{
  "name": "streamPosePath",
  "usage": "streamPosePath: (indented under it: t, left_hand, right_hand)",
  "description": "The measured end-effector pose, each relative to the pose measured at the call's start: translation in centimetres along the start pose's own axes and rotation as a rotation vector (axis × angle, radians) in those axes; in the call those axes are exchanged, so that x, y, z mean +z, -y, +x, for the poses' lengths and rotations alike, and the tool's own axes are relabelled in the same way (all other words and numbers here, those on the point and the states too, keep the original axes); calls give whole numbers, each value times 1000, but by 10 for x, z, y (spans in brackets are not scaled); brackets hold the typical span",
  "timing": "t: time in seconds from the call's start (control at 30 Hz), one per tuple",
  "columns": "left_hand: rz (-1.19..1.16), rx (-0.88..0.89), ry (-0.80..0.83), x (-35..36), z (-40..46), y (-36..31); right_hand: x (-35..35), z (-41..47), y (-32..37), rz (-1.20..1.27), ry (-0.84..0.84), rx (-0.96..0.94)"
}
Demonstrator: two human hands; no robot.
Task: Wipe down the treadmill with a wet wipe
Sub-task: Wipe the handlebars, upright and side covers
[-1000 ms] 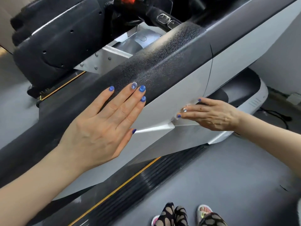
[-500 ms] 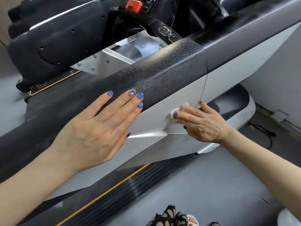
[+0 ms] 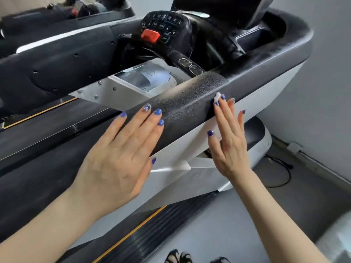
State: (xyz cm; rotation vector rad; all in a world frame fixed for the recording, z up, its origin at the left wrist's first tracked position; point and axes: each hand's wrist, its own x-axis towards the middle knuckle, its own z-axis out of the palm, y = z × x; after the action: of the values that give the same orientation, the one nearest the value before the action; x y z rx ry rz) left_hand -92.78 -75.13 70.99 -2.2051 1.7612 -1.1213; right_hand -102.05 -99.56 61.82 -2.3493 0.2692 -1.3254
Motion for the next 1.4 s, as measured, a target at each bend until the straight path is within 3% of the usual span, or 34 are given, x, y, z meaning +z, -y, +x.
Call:
streamPosePath:
  t: [0.07, 0.17, 0.3, 0.53, 0.67, 0.9, 1.13, 1.27, 1.4]
  left_hand:
    - [-18, -99, -6, -2, -4, 1]
    - [23, -126, 26, 1, -8, 3]
    - [3, -111, 33, 4, -9, 5]
    - [-3, -117, 35, 9, -10, 3]
    - [-15, -132, 39, 10, -10, 3]
    - [12, -137, 49, 9, -9, 2]
    - [-76, -164, 13, 3, -3, 2]
    - [-120, -88, 19, 4, 25, 1]
    - [-135, -8, 108, 15, 55, 3]
  right_hand:
    - [13, -4, 30, 64, -34, 53]
    - [33, -16, 69, 135, 17, -80]
    - [27, -18, 62, 26, 79, -210]
    - [35, 4, 81, 85, 39, -35]
    - [43, -50, 74, 91, 113, -67]
    - [37, 9, 70, -49, 33, -17]
    - [38, -40, 55, -78, 98, -32]
    - [25, 18, 41, -55, 48, 49]
    - [24, -3, 18, -71, 50, -52]
